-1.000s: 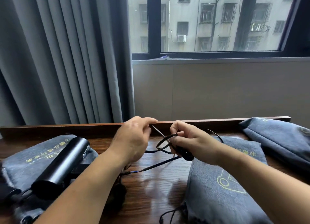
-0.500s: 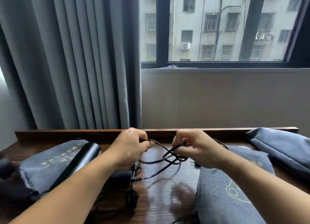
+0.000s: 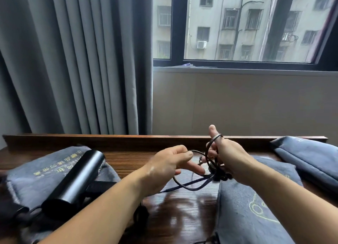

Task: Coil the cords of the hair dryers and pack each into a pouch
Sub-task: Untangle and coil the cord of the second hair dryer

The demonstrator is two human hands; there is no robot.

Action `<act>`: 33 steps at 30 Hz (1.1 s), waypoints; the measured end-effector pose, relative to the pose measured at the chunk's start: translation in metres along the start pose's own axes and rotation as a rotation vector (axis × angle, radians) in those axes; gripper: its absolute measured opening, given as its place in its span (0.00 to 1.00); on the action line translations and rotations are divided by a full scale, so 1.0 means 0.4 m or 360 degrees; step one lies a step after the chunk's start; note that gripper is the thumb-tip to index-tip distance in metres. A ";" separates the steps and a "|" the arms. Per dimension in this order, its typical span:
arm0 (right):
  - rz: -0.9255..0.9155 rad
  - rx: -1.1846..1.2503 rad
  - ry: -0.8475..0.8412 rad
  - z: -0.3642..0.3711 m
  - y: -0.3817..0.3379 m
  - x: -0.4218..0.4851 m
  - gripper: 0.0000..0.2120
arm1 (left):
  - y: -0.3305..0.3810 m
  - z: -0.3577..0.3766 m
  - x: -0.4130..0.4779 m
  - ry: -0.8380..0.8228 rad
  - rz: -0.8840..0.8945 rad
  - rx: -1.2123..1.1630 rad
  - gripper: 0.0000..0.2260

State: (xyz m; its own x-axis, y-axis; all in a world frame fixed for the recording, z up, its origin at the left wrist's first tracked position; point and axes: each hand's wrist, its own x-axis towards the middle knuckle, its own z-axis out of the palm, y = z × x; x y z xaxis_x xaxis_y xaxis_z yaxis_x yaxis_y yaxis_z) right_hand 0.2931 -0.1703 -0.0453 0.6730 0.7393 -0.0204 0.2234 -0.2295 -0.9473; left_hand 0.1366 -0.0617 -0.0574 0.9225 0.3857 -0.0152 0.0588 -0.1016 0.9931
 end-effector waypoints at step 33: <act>-0.1490 -0.1349 -0.0198 -0.076 0.060 -0.063 0.17 | -0.077 0.048 0.029 0.0135 0.0353 0.0338 0.15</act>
State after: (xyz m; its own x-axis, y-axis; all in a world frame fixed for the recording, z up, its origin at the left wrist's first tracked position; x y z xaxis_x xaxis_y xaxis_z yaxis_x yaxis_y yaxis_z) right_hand 0.3029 -0.2134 -0.0578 -0.0459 0.8811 0.4706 0.9868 0.1133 -0.1159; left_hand 0.1528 -0.0716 -0.0906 0.8871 0.4069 0.2180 -0.0538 -0.3779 0.9243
